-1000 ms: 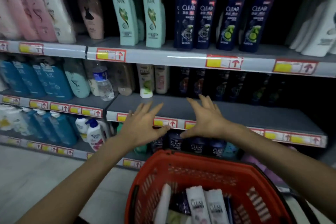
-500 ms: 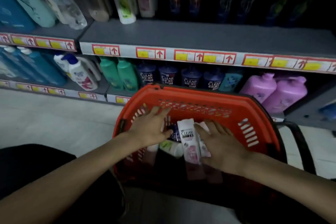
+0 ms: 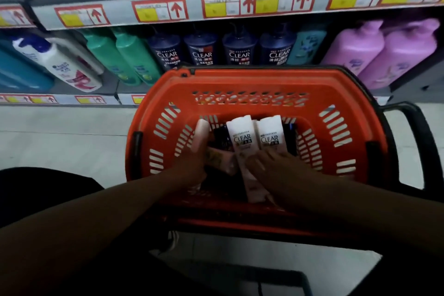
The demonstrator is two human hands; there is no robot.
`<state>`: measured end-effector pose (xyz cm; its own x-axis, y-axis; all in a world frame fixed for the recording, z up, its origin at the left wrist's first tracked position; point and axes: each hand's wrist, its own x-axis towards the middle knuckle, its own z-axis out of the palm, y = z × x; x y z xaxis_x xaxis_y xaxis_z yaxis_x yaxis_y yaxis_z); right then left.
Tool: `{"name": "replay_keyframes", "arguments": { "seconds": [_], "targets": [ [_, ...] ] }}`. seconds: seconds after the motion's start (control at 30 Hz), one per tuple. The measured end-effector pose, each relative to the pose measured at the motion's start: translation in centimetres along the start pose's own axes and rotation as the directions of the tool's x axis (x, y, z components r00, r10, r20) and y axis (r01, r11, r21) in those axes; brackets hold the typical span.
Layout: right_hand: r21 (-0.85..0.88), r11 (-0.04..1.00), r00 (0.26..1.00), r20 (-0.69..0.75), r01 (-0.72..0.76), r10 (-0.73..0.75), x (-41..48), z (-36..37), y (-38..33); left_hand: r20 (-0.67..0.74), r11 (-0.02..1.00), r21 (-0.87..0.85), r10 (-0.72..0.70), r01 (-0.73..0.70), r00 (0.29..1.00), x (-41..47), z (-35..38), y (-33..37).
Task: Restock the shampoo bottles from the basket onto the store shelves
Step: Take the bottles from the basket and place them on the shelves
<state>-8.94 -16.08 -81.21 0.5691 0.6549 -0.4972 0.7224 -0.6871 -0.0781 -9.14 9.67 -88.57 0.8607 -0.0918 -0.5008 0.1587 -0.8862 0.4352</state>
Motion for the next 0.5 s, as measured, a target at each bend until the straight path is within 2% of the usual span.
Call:
{"name": "replay_keyframes", "arguments": {
  "seconds": [0.13, 0.23, 0.33, 0.4, 0.5],
  "targets": [
    [-0.033, 0.999, 1.000, 0.018, -0.016, 0.016, 0.1, -0.4, 0.2, 0.063, 0.999, 0.034, -0.023, 0.021, 0.998, 0.4, 0.4, 0.2],
    [0.041, 0.999, 0.999, -0.018, -0.029, 0.030, 0.1, -0.6, 0.6, 0.057, 0.997, -0.033, -0.067, 0.069, 0.996, 0.4, 0.4, -0.2],
    [0.097, 0.995, 0.998, -0.051, -0.027, 0.032, -0.3, -0.9, 1.1, 0.079, 0.976, -0.120, -0.175, 0.183, 0.981, 0.1, -0.8, 0.8],
    [0.042, 0.999, 0.998, -0.067, -0.012, 0.015, -0.3, -0.9, 1.3, 0.110, 0.969, -0.127, -0.198, 0.212, 0.974, 0.3, -1.9, 2.0],
    [-0.042, 0.998, 0.998, -0.061, -0.035, 0.033, -0.3, -1.0, 1.6, 0.095, 0.931, -0.226, -0.271, 0.286, 0.958, 0.8, -3.4, 3.0]
  ]
}}
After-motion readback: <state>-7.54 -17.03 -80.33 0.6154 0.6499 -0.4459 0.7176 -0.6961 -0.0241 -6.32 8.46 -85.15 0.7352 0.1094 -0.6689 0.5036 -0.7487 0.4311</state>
